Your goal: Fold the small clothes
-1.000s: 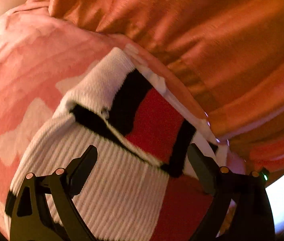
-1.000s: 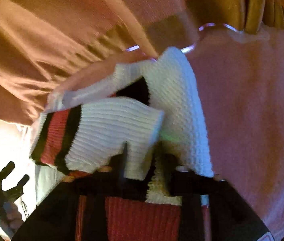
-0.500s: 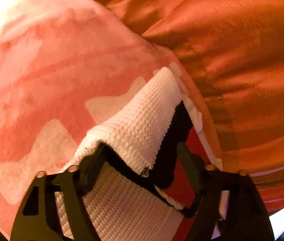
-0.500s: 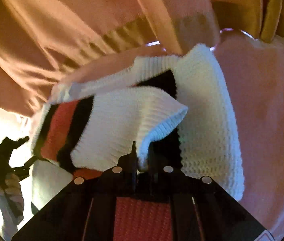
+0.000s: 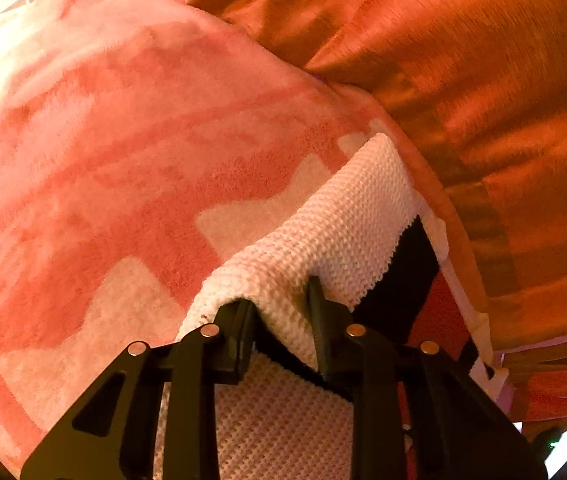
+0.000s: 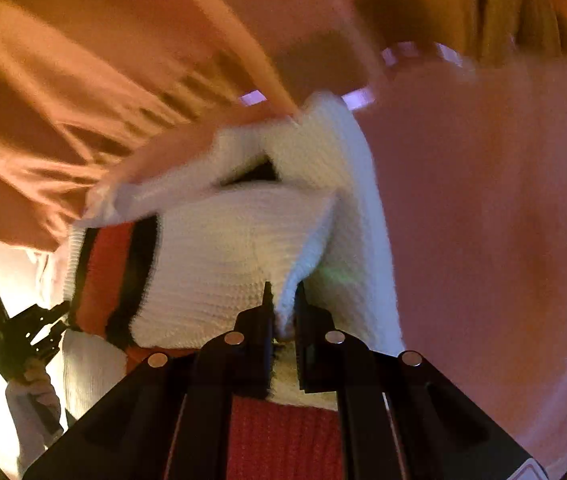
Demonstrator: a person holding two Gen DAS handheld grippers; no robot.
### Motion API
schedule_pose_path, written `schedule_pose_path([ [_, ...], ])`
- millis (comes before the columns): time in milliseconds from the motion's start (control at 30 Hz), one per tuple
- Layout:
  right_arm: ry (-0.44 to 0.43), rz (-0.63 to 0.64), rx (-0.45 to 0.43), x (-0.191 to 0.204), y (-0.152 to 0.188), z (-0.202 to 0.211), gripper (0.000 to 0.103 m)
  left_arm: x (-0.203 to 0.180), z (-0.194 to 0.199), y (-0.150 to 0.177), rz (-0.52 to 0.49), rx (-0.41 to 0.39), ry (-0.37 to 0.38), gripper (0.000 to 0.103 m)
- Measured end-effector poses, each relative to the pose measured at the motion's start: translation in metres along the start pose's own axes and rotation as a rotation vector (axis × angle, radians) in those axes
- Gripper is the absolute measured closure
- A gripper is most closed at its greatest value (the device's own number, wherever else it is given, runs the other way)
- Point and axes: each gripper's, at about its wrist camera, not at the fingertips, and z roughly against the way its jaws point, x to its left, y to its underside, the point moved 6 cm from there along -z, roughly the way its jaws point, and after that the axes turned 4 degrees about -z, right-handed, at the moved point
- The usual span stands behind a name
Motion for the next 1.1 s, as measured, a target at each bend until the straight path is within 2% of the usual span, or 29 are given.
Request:
schedule_pose_path([
  [100, 0.061, 0.018, 0.060, -0.010, 0.012, -0.021, 0.095, -0.003, -0.001, 0.001, -0.034, -0.008, -0.026, 0.077],
  [133, 0.067, 0.035, 0.043, -0.009, 0.013, -0.020, 0.095, -0.006, -0.001, 0.002, -0.064, -0.014, -0.047, 0.077],
  [200, 0.104, 0.065, 0.037, -0.005, 0.009, -0.011, 0.089, -0.011, 0.000, 0.004, -0.105, -0.027, -0.080, 0.077],
  [233, 0.178, 0.096, -0.021, -0.001, 0.003, 0.005, 0.088, -0.013, 0.001, 0.005, -0.125, -0.033, -0.094, 0.077],
  [300, 0.273, 0.141, -0.116, 0.005, -0.003, 0.030, 0.080, -0.017, 0.003, 0.008, -0.156, -0.044, -0.112, 0.077],
  [333, 0.269, 0.171, -0.176, 0.018, -0.007, 0.048, 0.080, -0.018, 0.005, 0.009, -0.170, -0.043, -0.118, 0.076],
  [367, 0.223, 0.188, -0.199, 0.032, -0.008, 0.058, 0.081, -0.019, 0.006, 0.010, -0.174, -0.041, -0.116, 0.076],
  [433, 0.070, 0.248, -0.179, 0.084, -0.005, 0.061, 0.084, -0.016, 0.007, 0.009, -0.164, -0.028, -0.101, 0.075],
  [467, 0.031, 0.277, -0.153, 0.103, -0.002, 0.055, 0.084, -0.015, 0.007, 0.009, -0.158, -0.022, -0.095, 0.073],
  [533, -0.075, 0.362, -0.049, 0.163, 0.007, 0.021, 0.084, -0.012, 0.006, 0.008, -0.149, -0.017, -0.089, 0.073],
  [600, -0.135, 0.399, 0.017, 0.203, 0.011, -0.012, 0.086, -0.013, 0.008, 0.009, -0.152, -0.020, -0.089, 0.073],
  [667, -0.164, 0.433, 0.090, 0.242, 0.012, -0.055, 0.088, -0.011, 0.009, 0.009, -0.152, -0.017, -0.083, 0.073],
  [733, -0.160, 0.457, 0.151, 0.279, 0.015, -0.097, 0.094, -0.007, 0.009, 0.008, -0.146, -0.013, -0.079, 0.073],
  [800, -0.134, 0.491, 0.168, 0.306, 0.015, -0.132, 0.095, -0.005, 0.010, 0.007, -0.135, -0.010, -0.069, 0.073],
  [967, -0.099, 0.532, 0.225, 0.339, 0.024, -0.193, 0.096, -0.001, 0.010, 0.005, -0.131, 0.002, -0.057, 0.073],
  [1100, -0.104, 0.540, 0.189, 0.366, 0.016, -0.219, 0.097, 0.006, 0.010, -0.001, -0.091, 0.007, -0.040, 0.074],
])
